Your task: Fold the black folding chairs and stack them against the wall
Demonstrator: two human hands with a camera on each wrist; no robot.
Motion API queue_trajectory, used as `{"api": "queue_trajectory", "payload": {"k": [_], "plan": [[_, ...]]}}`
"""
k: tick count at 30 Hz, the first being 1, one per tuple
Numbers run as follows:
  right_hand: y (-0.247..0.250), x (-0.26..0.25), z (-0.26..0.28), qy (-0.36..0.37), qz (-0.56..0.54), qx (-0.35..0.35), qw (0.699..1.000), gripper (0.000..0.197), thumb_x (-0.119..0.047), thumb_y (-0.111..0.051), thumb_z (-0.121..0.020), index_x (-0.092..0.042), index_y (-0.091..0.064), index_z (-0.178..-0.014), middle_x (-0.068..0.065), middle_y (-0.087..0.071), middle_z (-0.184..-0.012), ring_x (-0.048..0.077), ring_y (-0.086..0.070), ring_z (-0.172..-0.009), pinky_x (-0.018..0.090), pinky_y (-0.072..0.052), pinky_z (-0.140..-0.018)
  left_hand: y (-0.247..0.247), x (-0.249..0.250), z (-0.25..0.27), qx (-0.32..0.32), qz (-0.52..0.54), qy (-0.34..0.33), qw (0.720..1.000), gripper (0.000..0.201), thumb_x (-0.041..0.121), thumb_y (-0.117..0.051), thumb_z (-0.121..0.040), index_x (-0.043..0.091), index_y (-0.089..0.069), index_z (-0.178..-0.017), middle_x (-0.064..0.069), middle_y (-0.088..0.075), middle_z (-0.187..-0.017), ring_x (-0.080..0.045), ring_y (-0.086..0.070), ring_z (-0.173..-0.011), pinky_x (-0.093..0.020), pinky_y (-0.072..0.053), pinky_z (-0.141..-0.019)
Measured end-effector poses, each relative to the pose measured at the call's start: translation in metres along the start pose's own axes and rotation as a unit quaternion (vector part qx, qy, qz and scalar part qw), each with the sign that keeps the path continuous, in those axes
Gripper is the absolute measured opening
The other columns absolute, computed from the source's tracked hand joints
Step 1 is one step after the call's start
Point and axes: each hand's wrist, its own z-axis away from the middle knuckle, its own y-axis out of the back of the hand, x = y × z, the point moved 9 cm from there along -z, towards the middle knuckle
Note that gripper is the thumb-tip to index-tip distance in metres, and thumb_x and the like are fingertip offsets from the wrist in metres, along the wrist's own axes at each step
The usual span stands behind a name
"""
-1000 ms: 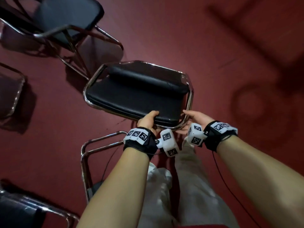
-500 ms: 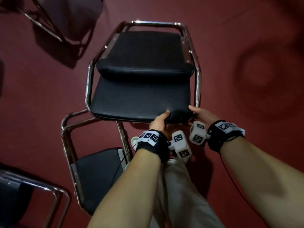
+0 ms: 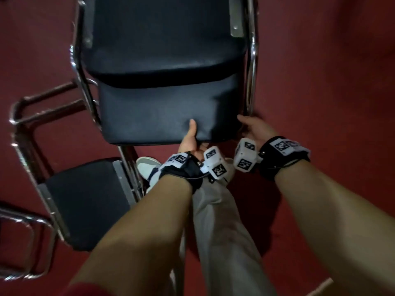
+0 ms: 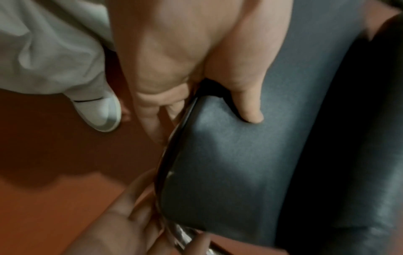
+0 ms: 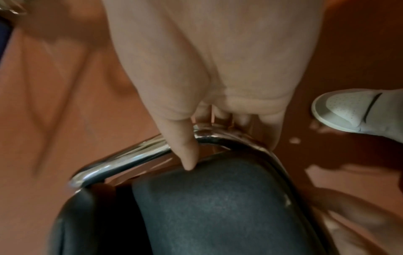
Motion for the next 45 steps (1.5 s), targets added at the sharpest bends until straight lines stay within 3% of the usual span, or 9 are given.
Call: {"api": "queue_trajectory", "payload": {"k": [5, 10, 16, 21, 25, 33, 36, 40, 45], "plan": [[0.014, 0.031, -0.071, 0.023, -0.053, -0.004, 0.998, 0.023, -0.009, -0.054, -0.098, -0.014, -0.058, -0.120, 0.010, -0.066, -0.096, 0.019, -0.071, -0.065, 0.034, -0.055, -0.049, 0.017, -0.003, -0.058, 0.013, 0.069, -0.018, 0.997, 0.071, 0.060, -0.061, -0.089, 0.004, -0.059, -0.132, -0.021, -0.065, -0.128, -0.036, -0.061, -0.120, -0.047, -0.053, -0.091], [0.021, 0.063, -0.123, -0.008, -0.084, 0.009, 0.996, 0.037, -0.020, -0.063, -0.094, -0.012, -0.058, -0.129, 0.007, -0.069, -0.110, 0.022, -0.067, -0.097, 0.031, -0.058, -0.063, 0.035, -0.003, -0.109, 0.024, 0.064, -0.027, 0.997, 0.068, 0.057, -0.054, -0.095, 0.004, -0.054, -0.136, -0.018, -0.058, -0.137, -0.034, -0.063, -0.113, -0.045, -0.054, -0.067], [0.014, 0.086, -0.174, -0.012, -0.083, 0.004, 0.996, 0.041, -0.023, -0.060, -0.095, -0.016, -0.054, -0.135, 0.005, -0.064, -0.120, 0.023, -0.063, -0.105, 0.033, -0.057, -0.055, 0.067, 0.002, -0.174, 0.024, 0.096, -0.022, 0.995, 0.068, 0.050, -0.066, -0.089, 0.009, -0.052, -0.142, -0.017, -0.062, -0.135, -0.035, -0.058, -0.127, -0.049, -0.044, -0.110], [0.010, 0.099, -0.202, -0.020, -0.105, 0.011, 0.994, 0.042, -0.026, -0.061, -0.095, -0.014, -0.055, -0.134, 0.008, -0.065, -0.122, 0.024, -0.065, -0.106, 0.030, -0.057, -0.059, 0.080, 0.009, -0.196, 0.027, 0.124, -0.011, 0.992, 0.075, 0.042, -0.074, -0.082, 0.006, -0.050, -0.143, -0.019, -0.062, -0.134, -0.033, -0.060, -0.125, -0.047, -0.049, -0.105], [0.008, 0.106, -0.215, -0.026, -0.121, 0.025, 0.992, 0.040, -0.025, -0.061, -0.094, -0.012, -0.057, -0.131, 0.009, -0.067, -0.119, 0.025, -0.066, -0.103, 0.031, -0.058, -0.059, 0.089, 0.002, -0.211, 0.017, 0.137, 0.042, 0.990, 0.105, 0.023, -0.094, -0.051, 0.005, -0.047, -0.144, -0.024, -0.060, -0.135, -0.040, -0.059, -0.124, -0.054, -0.046, -0.106], [0.005, 0.106, -0.227, -0.014, -0.093, 0.045, 0.995, 0.031, -0.019, -0.060, -0.095, -0.011, -0.059, -0.124, 0.010, -0.068, -0.108, 0.027, -0.067, -0.098, 0.036, -0.057, -0.068, 0.101, 0.018, -0.205, 0.051, 0.051, 0.004, 0.997, 0.051, 0.037, -0.058, -0.100, 0.000, -0.053, -0.134, -0.015, -0.070, -0.100, -0.026, -0.066, -0.113, -0.038, -0.052, -0.100], [0.007, 0.106, -0.224, -0.017, -0.082, 0.060, 0.995, 0.040, -0.018, -0.062, -0.093, -0.011, -0.055, -0.132, 0.011, -0.066, -0.117, 0.028, -0.065, -0.104, 0.038, -0.058, -0.070, 0.098, 0.016, -0.202, 0.050, 0.003, 0.022, 0.998, 0.051, 0.046, -0.050, -0.102, 0.001, -0.055, -0.125, -0.008, -0.065, -0.087, -0.019, -0.063, -0.083, -0.031, -0.057, -0.077], [0.007, 0.109, -0.214, -0.019, -0.071, 0.066, 0.995, 0.042, -0.019, -0.060, -0.093, -0.018, -0.052, -0.135, 0.004, -0.061, -0.126, 0.023, -0.059, -0.115, 0.035, -0.056, -0.071, 0.096, 0.014, -0.194, 0.061, -0.038, 0.017, 0.997, 0.054, 0.046, -0.042, -0.105, 0.002, -0.050, -0.135, -0.010, -0.063, -0.124, -0.021, -0.061, -0.115, -0.032, -0.052, -0.087], [0.007, 0.119, -0.189, -0.025, -0.041, 0.051, 0.998, 0.051, -0.028, -0.050, -0.099, -0.017, -0.039, -0.147, 0.006, -0.042, -0.151, 0.026, -0.039, -0.138, 0.044, -0.036, -0.112, 0.096, 0.018, -0.164, 0.068, -0.023, 0.004, 0.997, 0.049, 0.034, -0.044, -0.106, 0.007, -0.040, -0.147, -0.009, -0.053, -0.138, -0.027, -0.054, -0.131, -0.038, -0.043, -0.108]]}}
